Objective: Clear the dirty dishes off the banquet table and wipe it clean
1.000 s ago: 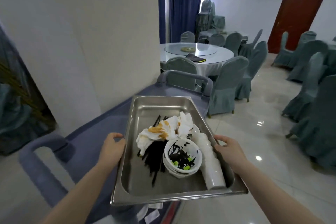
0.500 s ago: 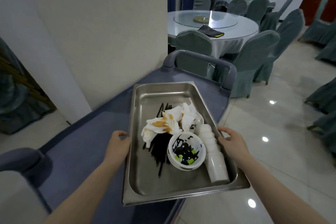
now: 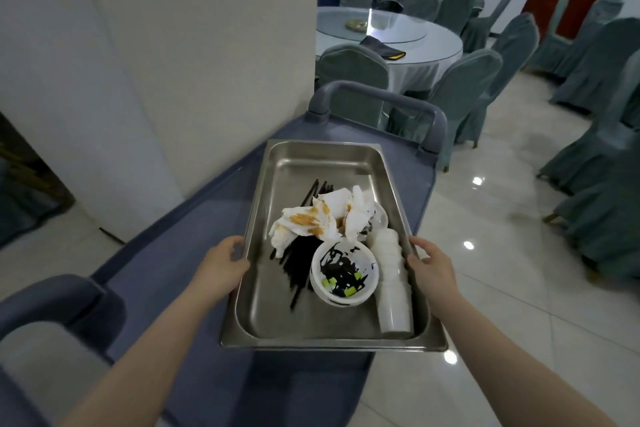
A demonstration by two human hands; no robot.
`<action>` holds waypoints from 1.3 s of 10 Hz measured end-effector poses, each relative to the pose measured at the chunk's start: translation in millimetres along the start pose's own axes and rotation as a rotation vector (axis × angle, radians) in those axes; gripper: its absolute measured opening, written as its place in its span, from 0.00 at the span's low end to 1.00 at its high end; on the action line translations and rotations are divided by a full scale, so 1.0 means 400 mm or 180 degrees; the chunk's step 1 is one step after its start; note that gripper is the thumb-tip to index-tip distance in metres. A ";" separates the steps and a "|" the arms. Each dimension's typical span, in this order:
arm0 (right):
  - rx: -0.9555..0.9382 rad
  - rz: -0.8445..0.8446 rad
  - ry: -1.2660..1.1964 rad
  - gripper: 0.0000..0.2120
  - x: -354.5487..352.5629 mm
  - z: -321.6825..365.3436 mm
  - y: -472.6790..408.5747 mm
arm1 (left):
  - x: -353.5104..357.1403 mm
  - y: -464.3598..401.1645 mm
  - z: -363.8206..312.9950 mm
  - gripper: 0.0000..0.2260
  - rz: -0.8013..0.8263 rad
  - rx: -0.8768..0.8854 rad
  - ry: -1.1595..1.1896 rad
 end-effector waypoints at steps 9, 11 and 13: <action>-0.0490 0.1206 0.0947 0.10 0.333 0.062 0.214 | -0.279 0.219 0.097 0.09 -0.0547 0.0139 -0.0062; -0.1164 0.2653 0.1591 0.11 0.285 0.135 0.081 | -0.195 0.195 0.040 0.10 -0.0927 -0.0023 0.0001; -0.2025 0.2454 0.1928 0.06 0.233 0.235 -0.071 | -0.066 0.187 -0.034 0.10 -0.1306 -0.0235 0.0427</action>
Point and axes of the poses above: each hand's wrist, its own y-axis away from the middle knuckle, its own x-axis out of the palm, z = x × y, the point moved 5 cm from there along -y, towards the middle knuckle, and after that the axes turned 8 degrees about x, right-handed, at the moved point
